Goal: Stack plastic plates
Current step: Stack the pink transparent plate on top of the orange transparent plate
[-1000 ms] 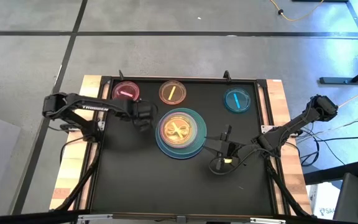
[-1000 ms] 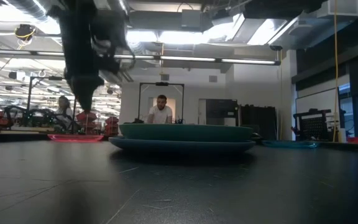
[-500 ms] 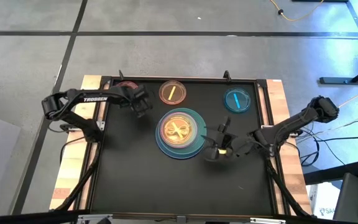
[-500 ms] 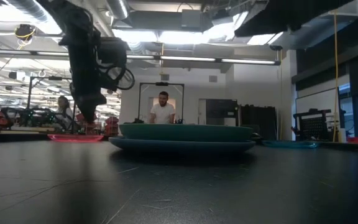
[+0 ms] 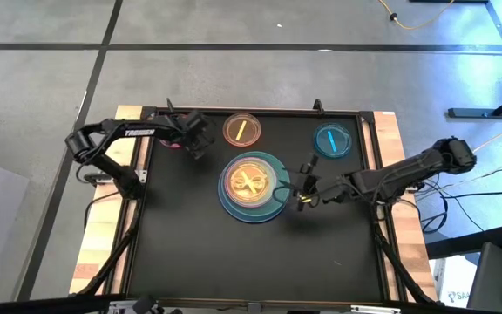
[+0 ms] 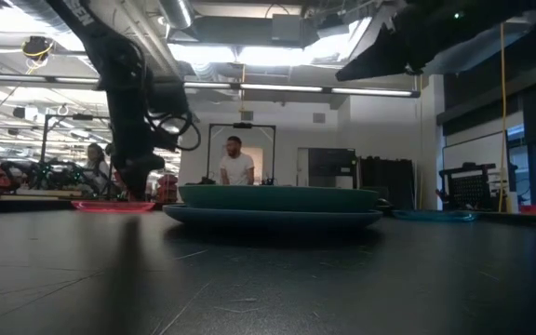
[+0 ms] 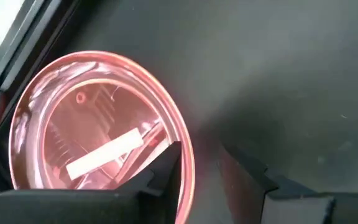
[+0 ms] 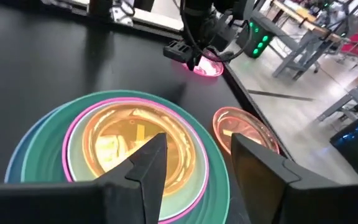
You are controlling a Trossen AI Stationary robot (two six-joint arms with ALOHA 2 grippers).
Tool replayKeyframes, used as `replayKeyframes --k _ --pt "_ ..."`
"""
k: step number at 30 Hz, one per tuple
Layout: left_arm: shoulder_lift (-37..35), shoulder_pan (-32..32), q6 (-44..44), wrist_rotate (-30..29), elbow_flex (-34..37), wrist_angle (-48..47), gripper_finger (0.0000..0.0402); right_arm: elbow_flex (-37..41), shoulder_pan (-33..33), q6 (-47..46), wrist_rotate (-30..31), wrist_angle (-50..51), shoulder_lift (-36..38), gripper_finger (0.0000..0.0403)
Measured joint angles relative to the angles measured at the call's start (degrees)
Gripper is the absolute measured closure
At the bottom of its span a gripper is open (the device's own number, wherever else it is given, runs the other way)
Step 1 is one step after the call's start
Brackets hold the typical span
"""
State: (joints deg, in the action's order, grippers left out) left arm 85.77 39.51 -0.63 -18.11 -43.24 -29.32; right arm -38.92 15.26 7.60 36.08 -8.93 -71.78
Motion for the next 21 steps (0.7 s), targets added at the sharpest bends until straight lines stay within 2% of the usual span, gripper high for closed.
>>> replayKeyframes --k 8,14,21 --pt "5.88 1.03 1.34 -4.71 0.00 4.16 0.0301 0.04 -0.39 0.49 -0.75 0.06 -2.70 0.0233" --pt "6.98 1.95 1.26 -5.41 -0.17 4.74 0.0306 0.04 -0.39 1.05 -0.65 -0.29 -2.80 0.0233" --pt "7.16 1.95 1.26 -4.91 -0.09 5.03 0.0372 0.04 -0.30 1.68 -0.64 -0.78 -2.80 0.0233"
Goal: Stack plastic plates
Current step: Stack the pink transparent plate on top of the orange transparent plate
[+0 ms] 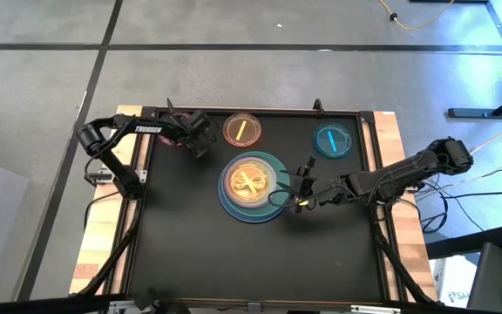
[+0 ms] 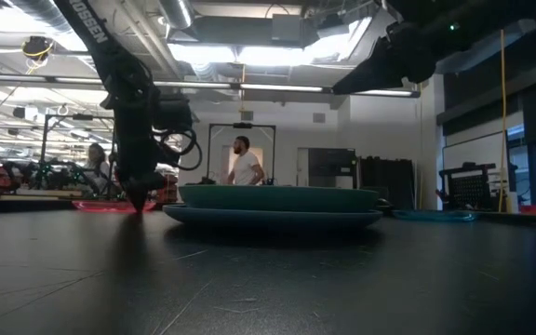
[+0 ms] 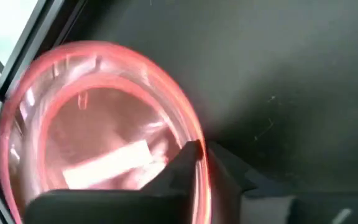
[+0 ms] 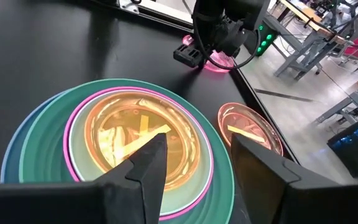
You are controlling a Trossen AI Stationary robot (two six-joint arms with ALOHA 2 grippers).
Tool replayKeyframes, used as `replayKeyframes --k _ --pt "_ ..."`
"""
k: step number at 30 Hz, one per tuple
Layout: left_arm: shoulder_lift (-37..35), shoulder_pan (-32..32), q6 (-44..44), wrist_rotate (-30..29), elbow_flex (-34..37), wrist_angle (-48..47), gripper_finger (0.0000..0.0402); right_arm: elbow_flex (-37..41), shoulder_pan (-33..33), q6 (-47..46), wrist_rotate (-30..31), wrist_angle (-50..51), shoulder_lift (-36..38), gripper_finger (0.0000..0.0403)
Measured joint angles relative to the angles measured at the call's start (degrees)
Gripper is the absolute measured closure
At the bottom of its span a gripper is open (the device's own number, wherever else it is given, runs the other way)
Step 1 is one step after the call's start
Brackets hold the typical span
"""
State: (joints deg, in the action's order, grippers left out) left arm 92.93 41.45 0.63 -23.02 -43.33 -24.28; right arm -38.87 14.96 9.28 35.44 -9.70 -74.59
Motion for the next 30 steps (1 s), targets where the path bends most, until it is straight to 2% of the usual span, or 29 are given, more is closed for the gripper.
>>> replayKeyframes --k 3,13,22,30 --pt "0.08 -0.33 0.19 -0.45 0.04 0.16 0.0396 0.00 0.00 -0.07 0.02 -0.10 0.00 0.0233" --pt "-4.73 -9.59 -0.15 -1.33 0.20 -3.46 0.0398 0.00 0.07 -1.80 -0.07 -0.95 0.00 0.0233" --pt "-12.42 -23.96 -3.44 -1.19 0.17 -6.84 0.0397 0.00 0.07 -4.90 -0.82 -0.78 0.00 0.0233" --pt "-16.19 -39.26 -8.14 -0.63 -0.79 -5.55 0.0397 -0.01 0.09 -8.29 -5.52 -0.71 0.00 0.0233"
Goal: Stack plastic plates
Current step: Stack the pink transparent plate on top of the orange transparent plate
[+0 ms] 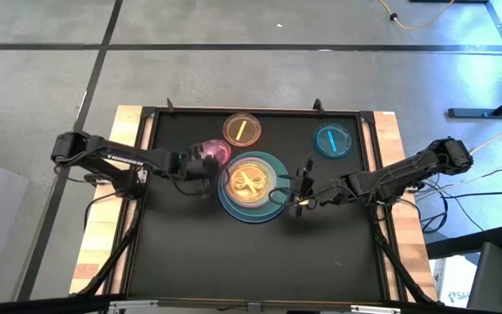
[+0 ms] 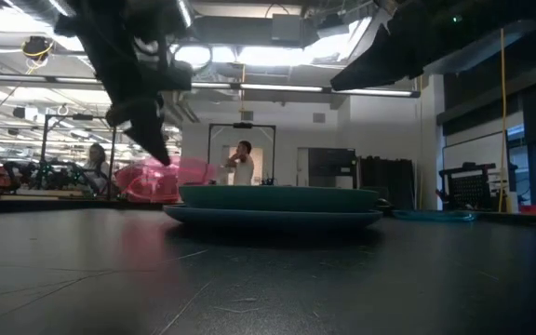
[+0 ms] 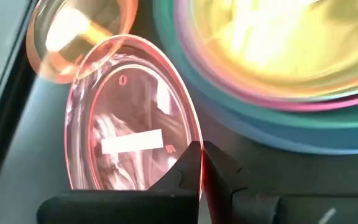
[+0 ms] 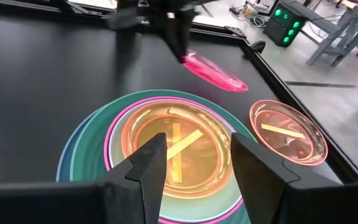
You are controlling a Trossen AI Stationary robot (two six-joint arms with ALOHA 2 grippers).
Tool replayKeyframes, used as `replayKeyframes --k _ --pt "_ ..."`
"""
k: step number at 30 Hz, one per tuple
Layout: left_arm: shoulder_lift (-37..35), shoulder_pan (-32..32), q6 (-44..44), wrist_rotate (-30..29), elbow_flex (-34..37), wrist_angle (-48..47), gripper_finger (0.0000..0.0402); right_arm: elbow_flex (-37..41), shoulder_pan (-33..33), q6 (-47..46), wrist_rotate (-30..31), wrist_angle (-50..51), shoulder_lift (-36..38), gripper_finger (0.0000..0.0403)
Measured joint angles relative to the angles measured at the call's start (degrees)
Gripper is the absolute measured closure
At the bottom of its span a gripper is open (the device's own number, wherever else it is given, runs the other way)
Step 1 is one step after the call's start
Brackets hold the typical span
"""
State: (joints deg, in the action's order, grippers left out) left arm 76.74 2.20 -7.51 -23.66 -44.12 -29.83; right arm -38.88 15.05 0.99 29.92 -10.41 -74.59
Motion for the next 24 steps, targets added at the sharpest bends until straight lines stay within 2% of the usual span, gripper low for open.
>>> replayKeyframes --k 5,10,16,24 --pt "0.03 -8.52 -0.88 -0.16 -1.55 7.08 0.0397 0.00 0.00 -0.78 -0.02 0.00 0.00 0.0233" --pt "0.28 -13.38 1.85 -1.13 -1.55 16.56 0.0397 -0.01 0.00 -0.78 -0.03 0.04 0.02 0.0233" --pt "4.33 -14.49 3.40 -0.79 -1.57 24.02 0.0397 -0.01 -0.02 -0.76 -0.01 0.20 0.02 0.0233" --pt "10.45 -14.31 3.61 -0.70 -1.55 28.51 0.0397 -0.01 -0.02 -0.74 -0.01 1.49 0.02 0.0233"
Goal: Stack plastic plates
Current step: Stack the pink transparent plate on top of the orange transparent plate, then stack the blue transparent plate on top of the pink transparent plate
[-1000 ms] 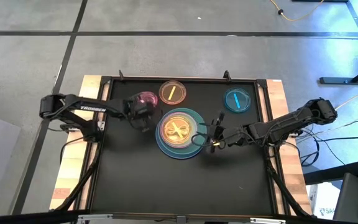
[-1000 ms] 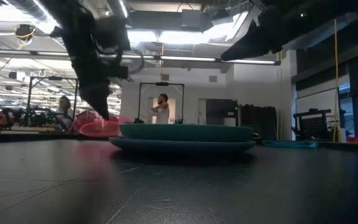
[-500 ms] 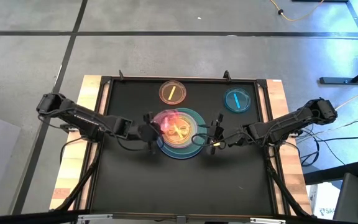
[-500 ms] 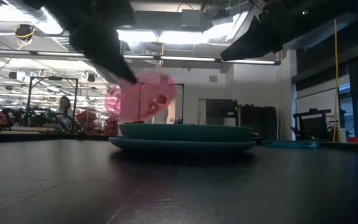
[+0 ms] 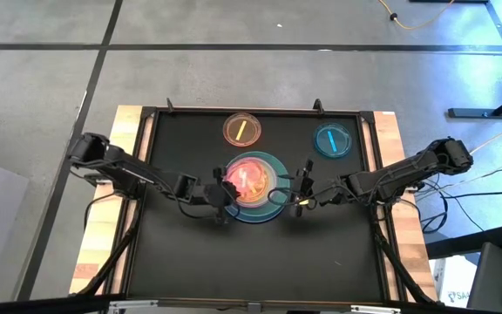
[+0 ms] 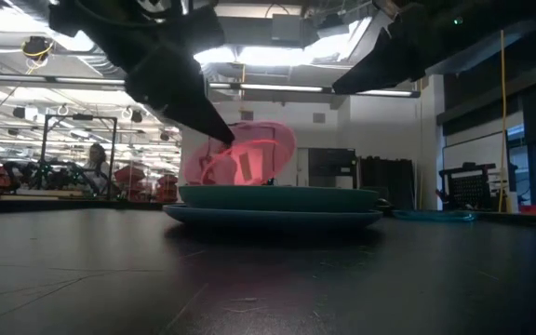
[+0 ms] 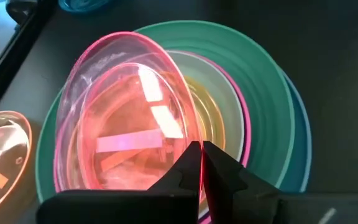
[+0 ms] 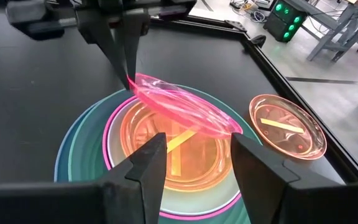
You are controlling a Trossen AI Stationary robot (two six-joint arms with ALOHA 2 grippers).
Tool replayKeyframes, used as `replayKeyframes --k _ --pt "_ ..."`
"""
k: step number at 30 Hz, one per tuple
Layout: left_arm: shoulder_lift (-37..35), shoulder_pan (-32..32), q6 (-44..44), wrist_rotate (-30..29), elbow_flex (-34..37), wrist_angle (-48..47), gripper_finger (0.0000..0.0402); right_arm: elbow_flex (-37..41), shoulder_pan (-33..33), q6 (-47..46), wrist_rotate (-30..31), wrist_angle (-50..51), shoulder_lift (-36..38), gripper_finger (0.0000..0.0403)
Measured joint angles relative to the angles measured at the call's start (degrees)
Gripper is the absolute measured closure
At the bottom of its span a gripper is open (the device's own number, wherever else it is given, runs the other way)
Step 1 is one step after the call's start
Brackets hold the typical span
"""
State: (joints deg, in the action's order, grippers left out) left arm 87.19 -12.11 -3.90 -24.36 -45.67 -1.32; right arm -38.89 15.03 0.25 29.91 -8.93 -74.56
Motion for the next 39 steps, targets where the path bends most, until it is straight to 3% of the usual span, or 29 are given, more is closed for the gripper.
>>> replayKeyframes --k 7,17,23,27,32,35,39 --pt "1.80 0.80 0.52 1.70 0.02 1.76 0.0393 0.00 0.00 -0.02 0.00 0.04 0.00 0.0233" --pt "0.76 1.28 -3.05 5.89 0.04 -0.20 0.0297 -0.05 0.00 -1.45 0.03 0.94 0.00 0.0233" --pt "-1.83 -4.21 -5.12 3.66 0.11 -1.42 0.0287 -0.17 -0.10 -6.48 5.53 9.02 1.02 0.0233" --pt "-2.14 -10.04 -5.20 -0.98 2.33 5.41 0.0289 -0.11 -2.24 -10.96 6.29 17.76 1.36 0.0233" --pt "-2.12 -16.72 -8.21 -2.00 7.84 17.72 0.0289 -0.09 -8.45 -15.48 5.04 27.36 1.12 0.0233" --pt "-2.12 -21.34 -8.24 -3.35 11.69 27.50 0.0290 -0.09 -12.28 -16.11 4.98 31.04 1.03 0.0233" --pt "-2.12 -26.50 -8.03 -9.35 16.71 38.76 0.0290 -0.07 -16.73 -16.09 2.90 32.70 0.98 0.0233"
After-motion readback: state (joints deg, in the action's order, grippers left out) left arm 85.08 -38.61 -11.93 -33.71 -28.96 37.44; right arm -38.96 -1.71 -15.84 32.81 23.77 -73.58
